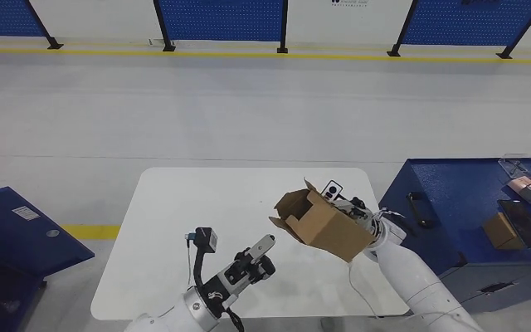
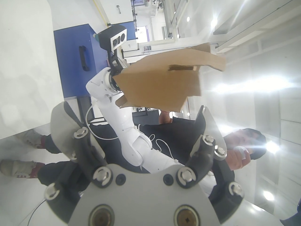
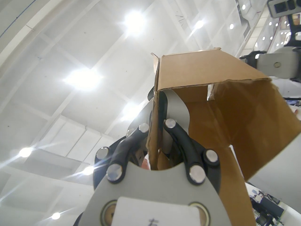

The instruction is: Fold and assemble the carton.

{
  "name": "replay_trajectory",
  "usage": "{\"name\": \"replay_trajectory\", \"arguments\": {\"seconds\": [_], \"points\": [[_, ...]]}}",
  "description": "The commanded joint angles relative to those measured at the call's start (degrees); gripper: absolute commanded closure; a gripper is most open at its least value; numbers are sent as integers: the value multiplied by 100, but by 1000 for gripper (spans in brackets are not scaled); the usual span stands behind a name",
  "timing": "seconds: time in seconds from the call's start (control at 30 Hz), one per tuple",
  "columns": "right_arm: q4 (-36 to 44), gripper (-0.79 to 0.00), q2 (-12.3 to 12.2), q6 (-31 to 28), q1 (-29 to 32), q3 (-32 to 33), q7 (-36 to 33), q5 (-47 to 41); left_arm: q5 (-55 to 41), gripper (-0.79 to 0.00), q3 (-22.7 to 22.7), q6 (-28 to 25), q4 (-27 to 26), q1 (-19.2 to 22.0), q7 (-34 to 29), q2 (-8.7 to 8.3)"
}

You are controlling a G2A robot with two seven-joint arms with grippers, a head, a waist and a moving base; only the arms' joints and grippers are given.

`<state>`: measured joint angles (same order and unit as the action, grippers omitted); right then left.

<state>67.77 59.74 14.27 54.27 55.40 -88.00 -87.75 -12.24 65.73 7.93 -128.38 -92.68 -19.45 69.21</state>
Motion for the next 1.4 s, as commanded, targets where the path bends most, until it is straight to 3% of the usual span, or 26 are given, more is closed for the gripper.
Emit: {"name": "replay_trajectory", "arguments": {"seconds": [0.0, 0.07, 0.33, 0.4, 0.5, 0.53, 0.83, 0.9, 1.03, 1.2, 1.37], "points": [[-16, 0, -1, -36, 22, 68, 0, 64, 70, -785, 8, 232, -176, -152, 76, -13], [2, 0, -2, -25, 33, 125, 0, 123, 35, -785, 17, 468, -235, -175, 127, -14], [117, 0, -10, -248, 67, 218, 176, 320, 35, -785, 17, 468, -235, -175, 127, -14], [239, 0, -19, -389, 146, 318, 249, 414, 943, -785, 48, 324, -415, -147, 405, -40], [397, 0, -26, -381, 236, 426, 197, 481, 3930, -785, -139, -75, -627, -293, 1477, -101], [433, 0, -28, -345, 260, 447, 201, 521, 4239, -785, -212, -108, -627, -323, 1599, -103], [560, 0, -25, -500, 301, 547, 379, 572, 4170, -785, -214, -96, -623, -333, 1579, -100], [687, 0, -38, -766, 345, 672, 523, 780, 3567, -785, -190, 54, -627, -357, 1345, -82], [823, 0, -82, -1535, 415, 964, 643, 1467, 916, -785, 90, 917, -627, -106, 384, -2], [988, 0, -89, -1691, 535, 1134, 468, 1613, -2177, -785, 611, 2188, -627, 118, -188, 85], [1113, 0, -104, -2025, 566, 1306, 394, 2052, -3063, -785, 714, 3257, -627, 419, -462, 70]]}}
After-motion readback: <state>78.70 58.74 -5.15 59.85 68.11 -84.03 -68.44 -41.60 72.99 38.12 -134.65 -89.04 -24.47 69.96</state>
